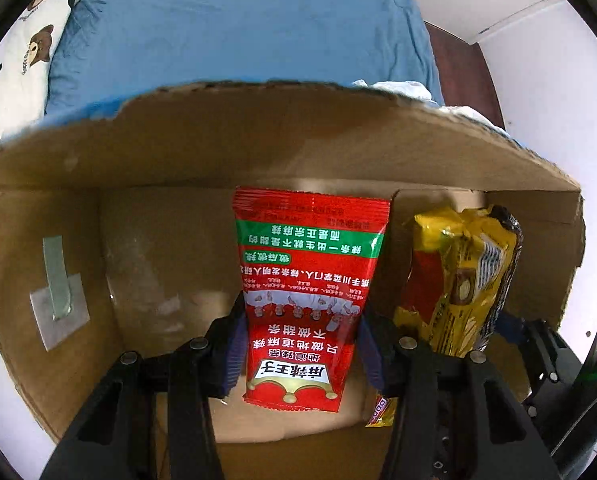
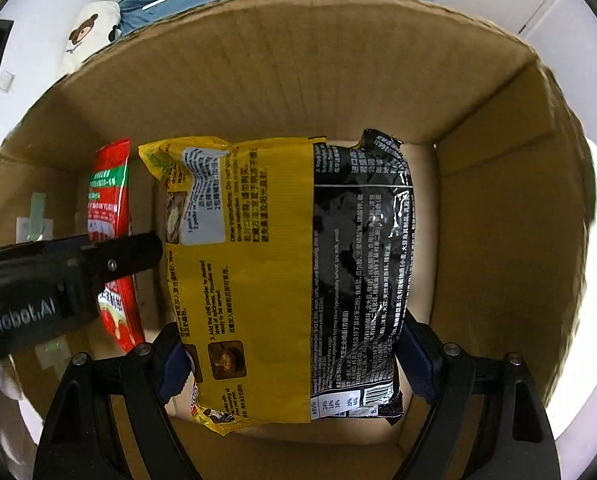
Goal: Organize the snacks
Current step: 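Carry both packets into the cardboard box and open both tools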
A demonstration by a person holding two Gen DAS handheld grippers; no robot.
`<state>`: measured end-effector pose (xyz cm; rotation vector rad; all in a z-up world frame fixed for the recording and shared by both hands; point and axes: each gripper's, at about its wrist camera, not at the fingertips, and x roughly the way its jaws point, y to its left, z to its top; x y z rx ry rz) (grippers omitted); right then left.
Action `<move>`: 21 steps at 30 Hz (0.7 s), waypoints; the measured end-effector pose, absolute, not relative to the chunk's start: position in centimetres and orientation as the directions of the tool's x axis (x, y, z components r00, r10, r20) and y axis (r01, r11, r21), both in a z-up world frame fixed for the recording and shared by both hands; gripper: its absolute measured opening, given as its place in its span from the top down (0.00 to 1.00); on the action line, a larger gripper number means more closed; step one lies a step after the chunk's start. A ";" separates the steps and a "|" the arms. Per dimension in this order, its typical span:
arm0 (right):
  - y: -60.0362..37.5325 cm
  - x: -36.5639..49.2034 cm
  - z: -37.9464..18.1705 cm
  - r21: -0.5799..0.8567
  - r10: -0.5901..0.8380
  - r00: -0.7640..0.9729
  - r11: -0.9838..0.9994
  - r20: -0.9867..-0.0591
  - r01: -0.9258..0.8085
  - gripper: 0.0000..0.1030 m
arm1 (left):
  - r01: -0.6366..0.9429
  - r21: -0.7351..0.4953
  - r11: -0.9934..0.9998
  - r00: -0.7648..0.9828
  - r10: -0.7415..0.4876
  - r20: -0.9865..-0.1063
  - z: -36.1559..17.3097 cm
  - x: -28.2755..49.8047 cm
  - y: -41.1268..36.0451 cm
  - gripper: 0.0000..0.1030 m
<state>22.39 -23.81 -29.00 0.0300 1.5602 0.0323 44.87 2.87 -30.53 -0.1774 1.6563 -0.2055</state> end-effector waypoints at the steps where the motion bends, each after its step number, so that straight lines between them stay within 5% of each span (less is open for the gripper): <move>1: -23.7 22.6 -29.1 0.034 0.034 0.008 0.999 -0.999 -0.006 0.15 | 0.002 -0.235 0.972 -0.090 -0.234 -0.968 -30.5 44.9 2.9 0.54; 6: -23.7 23.5 -29.6 0.032 0.032 -0.062 1.000 -0.998 0.001 0.12 | -0.003 -0.208 0.978 -0.060 -0.208 -0.976 -30.0 45.0 3.3 0.46; 8: -23.9 23.8 -29.3 0.034 0.034 -0.056 0.999 -0.998 0.005 0.05 | 0.021 -0.175 0.984 -0.037 -0.174 -0.984 -29.4 45.0 3.3 0.16; 10: -24.1 23.4 -28.6 0.025 0.025 -0.033 1.000 -0.999 -0.005 0.05 | 0.035 -0.163 0.986 -0.011 -0.163 -0.987 -28.6 44.9 3.5 0.06; 21: -23.4 21.7 -24.1 0.027 0.027 0.010 0.999 -1.000 -0.017 0.03 | 0.027 -0.207 0.978 0.073 -0.208 -0.975 -24.7 42.6 5.8 0.06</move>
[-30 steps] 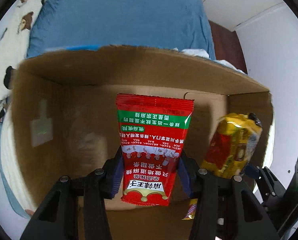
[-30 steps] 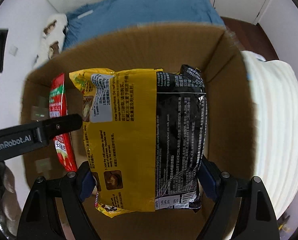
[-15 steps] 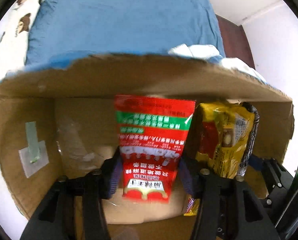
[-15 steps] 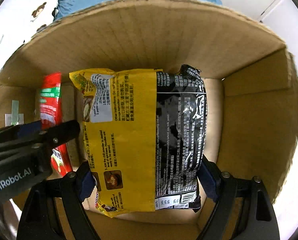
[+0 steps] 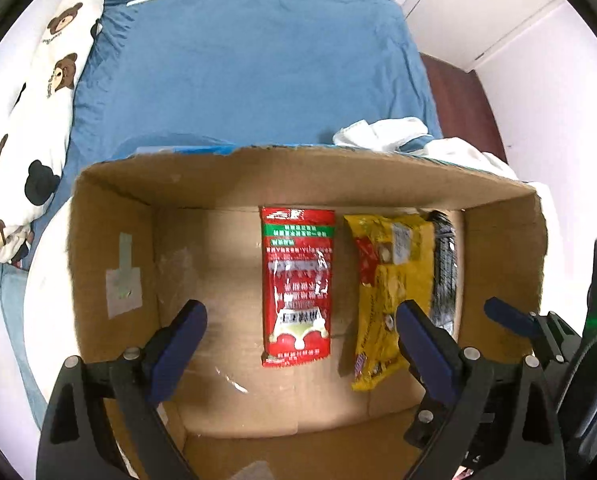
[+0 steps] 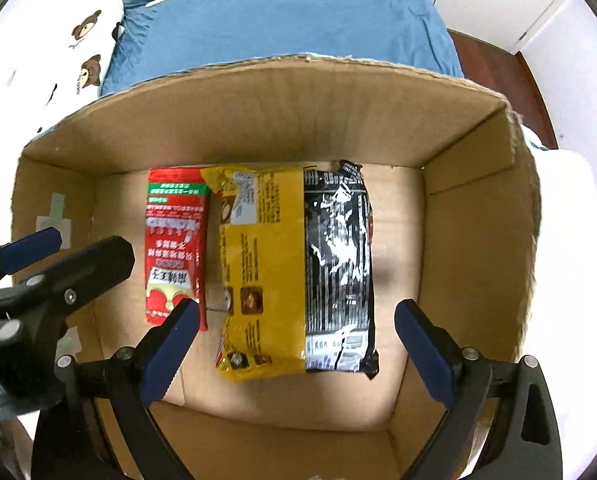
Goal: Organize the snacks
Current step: 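Carry both packets into the cardboard box and open both tools, then lift both tools out of the box back toward the snacks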
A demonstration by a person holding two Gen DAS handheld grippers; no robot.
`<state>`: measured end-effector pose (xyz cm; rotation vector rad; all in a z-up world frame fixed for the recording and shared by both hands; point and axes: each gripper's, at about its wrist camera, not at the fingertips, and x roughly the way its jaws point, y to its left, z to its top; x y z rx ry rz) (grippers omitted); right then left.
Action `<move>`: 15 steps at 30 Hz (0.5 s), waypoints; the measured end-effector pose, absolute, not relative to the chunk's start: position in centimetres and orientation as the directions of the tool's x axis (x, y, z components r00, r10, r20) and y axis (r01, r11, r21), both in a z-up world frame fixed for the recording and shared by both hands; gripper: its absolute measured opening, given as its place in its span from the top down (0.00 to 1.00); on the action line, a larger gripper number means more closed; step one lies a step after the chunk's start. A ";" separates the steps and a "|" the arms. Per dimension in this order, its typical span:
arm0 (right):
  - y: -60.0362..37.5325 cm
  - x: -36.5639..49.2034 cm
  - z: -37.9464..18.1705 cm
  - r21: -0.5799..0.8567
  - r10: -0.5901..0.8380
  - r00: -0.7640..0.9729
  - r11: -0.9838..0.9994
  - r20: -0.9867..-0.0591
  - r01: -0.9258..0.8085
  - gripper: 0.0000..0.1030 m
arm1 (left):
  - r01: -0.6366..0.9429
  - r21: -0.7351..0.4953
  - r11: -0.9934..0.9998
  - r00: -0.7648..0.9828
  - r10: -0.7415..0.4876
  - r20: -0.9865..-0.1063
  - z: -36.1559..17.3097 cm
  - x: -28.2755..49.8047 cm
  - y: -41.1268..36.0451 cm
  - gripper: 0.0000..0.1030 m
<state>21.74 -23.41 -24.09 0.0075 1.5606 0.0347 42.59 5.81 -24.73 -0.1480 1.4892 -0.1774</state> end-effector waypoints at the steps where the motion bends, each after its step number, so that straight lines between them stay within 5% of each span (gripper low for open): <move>1: -23.5 21.2 -23.5 0.030 0.030 0.020 0.999 -0.999 -0.013 0.03 | 0.040 -0.205 0.978 0.096 -0.208 -0.973 -24.2 42.3 5.8 0.06; 15: -21.2 11.6 -14.4 0.013 0.018 0.272 1.000 -0.962 -0.020 0.03 | 0.061 -0.134 0.989 0.368 -0.147 -0.918 -15.3 32.4 7.4 0.06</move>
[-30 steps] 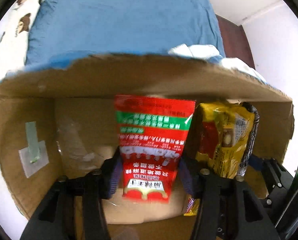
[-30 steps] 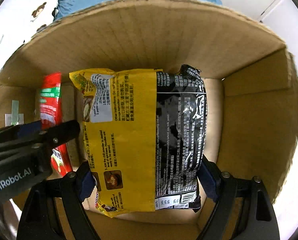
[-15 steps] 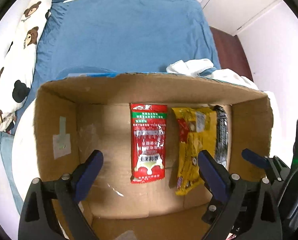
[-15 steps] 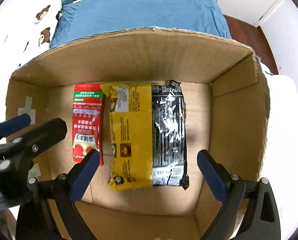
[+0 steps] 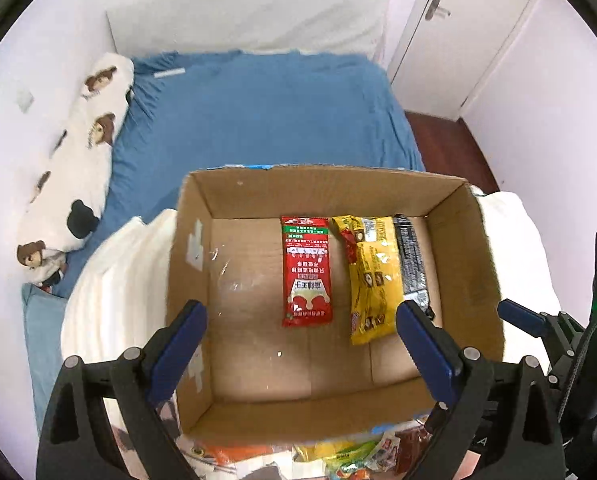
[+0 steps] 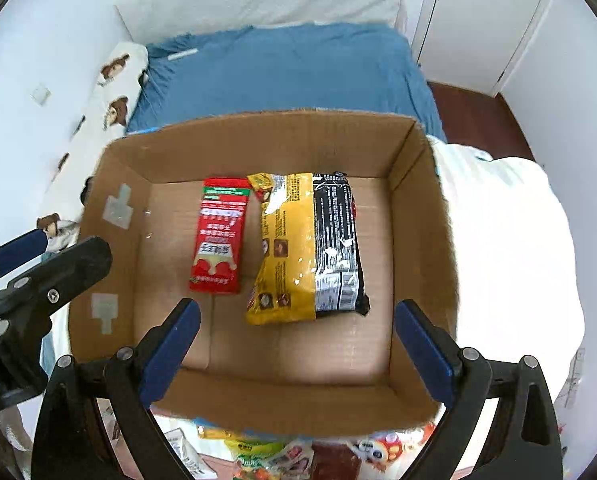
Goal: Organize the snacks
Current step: 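Lift both tools out of the box back toward the snacks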
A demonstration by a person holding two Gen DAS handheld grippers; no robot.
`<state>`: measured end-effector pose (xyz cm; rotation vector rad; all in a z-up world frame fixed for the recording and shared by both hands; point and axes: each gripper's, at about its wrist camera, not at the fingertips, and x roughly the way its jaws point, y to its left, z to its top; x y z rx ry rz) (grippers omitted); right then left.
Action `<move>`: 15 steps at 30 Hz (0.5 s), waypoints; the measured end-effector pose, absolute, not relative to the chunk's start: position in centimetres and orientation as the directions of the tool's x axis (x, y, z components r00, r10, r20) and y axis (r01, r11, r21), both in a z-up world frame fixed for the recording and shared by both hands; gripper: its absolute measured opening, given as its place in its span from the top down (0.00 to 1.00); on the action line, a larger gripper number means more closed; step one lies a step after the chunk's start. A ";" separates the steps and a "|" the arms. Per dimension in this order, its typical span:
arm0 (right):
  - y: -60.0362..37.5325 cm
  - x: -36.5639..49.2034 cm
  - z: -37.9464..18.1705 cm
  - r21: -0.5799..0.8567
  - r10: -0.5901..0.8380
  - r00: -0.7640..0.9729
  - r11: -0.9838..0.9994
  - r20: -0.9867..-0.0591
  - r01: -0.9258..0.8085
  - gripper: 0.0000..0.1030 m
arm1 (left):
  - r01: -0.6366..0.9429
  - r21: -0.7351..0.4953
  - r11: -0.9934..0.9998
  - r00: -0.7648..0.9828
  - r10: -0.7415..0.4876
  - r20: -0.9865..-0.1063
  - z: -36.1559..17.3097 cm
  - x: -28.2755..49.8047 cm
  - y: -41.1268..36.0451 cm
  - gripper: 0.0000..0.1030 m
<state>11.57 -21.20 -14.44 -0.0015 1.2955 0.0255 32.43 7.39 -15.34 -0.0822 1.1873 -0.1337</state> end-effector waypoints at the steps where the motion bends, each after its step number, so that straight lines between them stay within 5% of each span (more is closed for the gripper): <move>1: -21.4 10.9 -13.6 0.013 0.018 0.288 1.000 -0.958 -0.020 0.03 | 0.060 -0.131 0.990 0.382 -0.144 -0.913 -14.7 31.4 7.5 0.06; 15: -21.8 1.2 -8.9 0.104 0.095 0.384 0.995 -0.918 0.003 0.03 | 0.048 -0.094 0.994 0.492 -0.105 -0.864 -10.6 20.9 8.0 0.06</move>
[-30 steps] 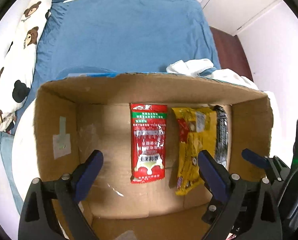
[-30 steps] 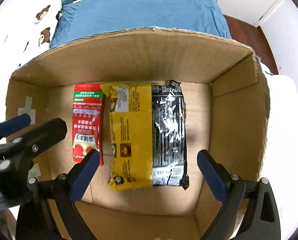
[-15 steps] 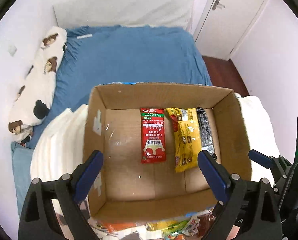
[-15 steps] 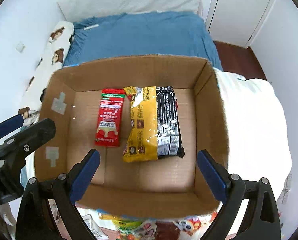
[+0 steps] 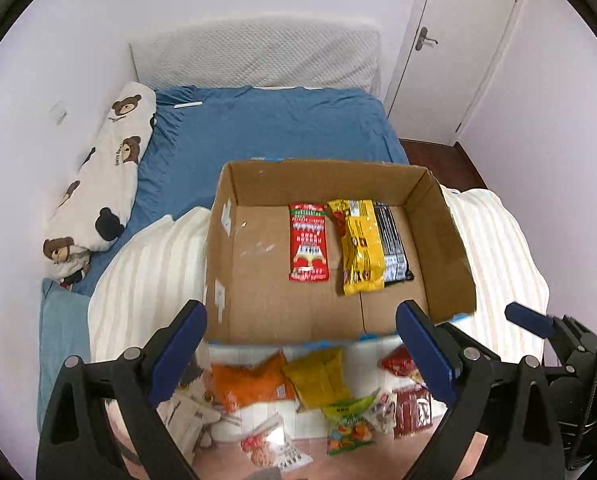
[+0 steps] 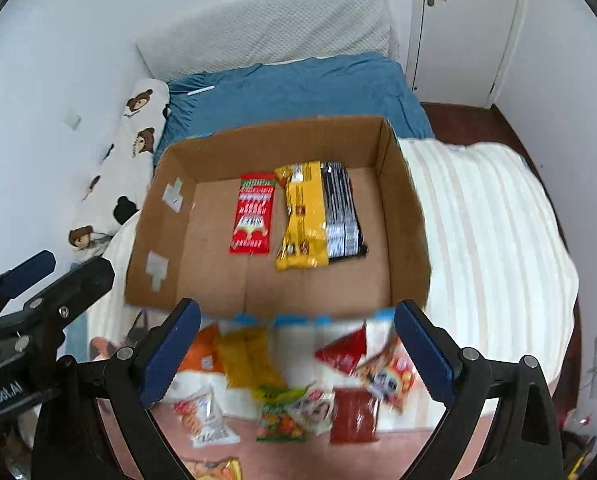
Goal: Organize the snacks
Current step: 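Lift both tools out of the box back toward the snacks, then grasp the green candy bag with right tool while left tool grasps yellow egg-cake bag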
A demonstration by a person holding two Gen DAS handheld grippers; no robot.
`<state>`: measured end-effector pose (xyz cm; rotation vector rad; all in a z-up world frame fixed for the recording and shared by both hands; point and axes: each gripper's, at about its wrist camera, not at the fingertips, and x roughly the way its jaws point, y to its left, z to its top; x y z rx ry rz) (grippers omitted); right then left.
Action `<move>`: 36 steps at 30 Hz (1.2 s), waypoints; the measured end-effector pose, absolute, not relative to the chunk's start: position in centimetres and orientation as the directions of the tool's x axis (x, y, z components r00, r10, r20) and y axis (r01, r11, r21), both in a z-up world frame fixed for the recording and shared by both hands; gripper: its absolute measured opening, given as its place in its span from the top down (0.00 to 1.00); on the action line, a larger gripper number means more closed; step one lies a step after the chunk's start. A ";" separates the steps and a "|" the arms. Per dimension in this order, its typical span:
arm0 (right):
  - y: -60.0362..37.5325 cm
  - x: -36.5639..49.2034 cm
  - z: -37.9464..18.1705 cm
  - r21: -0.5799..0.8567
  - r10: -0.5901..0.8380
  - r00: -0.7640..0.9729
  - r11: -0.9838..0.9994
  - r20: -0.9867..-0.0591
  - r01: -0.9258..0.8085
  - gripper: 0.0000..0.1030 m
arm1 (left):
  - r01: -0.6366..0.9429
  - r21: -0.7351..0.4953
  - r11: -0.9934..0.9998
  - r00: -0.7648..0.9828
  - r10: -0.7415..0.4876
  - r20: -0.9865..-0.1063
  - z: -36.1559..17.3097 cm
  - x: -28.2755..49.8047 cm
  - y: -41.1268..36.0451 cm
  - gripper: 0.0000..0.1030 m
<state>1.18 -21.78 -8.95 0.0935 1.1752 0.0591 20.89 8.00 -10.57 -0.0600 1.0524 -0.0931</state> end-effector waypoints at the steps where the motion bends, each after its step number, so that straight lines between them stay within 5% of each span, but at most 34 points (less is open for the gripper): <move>1: -21.8 0.5 -9.1 0.113 0.104 0.377 0.994 -0.920 0.002 0.03 | 0.040 -0.091 0.995 0.490 -0.099 -0.866 -10.7 19.9 8.2 0.06; 21: -21.4 -14.1 -27.0 0.273 0.281 -0.056 0.954 -0.958 0.124 0.03 | -0.124 -0.061 0.990 0.099 -0.049 -0.994 -28.8 3.5 13.5 0.06; 30: -22.6 -17.0 -30.6 0.234 0.256 -0.143 0.960 -0.956 0.157 0.03 | 0.416 -0.008 0.909 0.038 -0.026 -0.999 -31.4 -0.5 7.5 0.06; 36: -23.5 -18.8 -31.5 0.196 0.222 -0.159 0.967 -0.962 0.165 0.03 | 0.676 0.144 0.723 0.048 0.151 -0.987 -35.5 -3.3 2.5 0.06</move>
